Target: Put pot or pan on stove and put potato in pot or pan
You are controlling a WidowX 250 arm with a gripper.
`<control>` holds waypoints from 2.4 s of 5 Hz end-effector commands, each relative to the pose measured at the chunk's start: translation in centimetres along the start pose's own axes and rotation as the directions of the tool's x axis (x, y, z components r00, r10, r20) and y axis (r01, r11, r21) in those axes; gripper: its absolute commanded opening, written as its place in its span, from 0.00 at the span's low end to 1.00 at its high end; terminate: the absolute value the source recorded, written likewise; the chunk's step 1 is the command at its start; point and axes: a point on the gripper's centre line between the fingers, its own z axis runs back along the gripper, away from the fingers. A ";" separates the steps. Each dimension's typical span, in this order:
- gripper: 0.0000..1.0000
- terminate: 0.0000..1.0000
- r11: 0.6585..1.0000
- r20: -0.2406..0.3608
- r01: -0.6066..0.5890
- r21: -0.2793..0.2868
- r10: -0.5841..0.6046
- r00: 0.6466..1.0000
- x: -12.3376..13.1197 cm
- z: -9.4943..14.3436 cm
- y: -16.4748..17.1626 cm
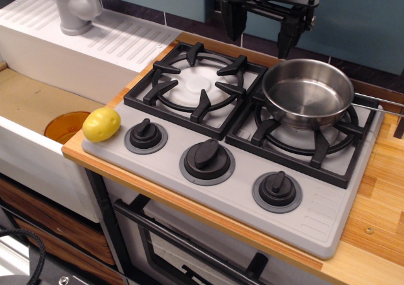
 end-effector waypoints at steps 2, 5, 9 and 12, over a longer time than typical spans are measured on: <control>1.00 0.00 1.000 0.034 -0.003 -0.017 0.004 0.999 0.3 -1.8 -0.5; 1.00 0.00 0.999 0.092 -0.002 -0.035 0.005 0.996 0.7 -4.5 -0.7; 0.00 0.00 0.998 0.103 -0.022 -0.053 0.027 0.994 -0.1 -5.8 -1.7; 0.00 0.00 0.988 0.026 -0.069 -0.135 0.074 0.997 0.0 -2.4 -2.4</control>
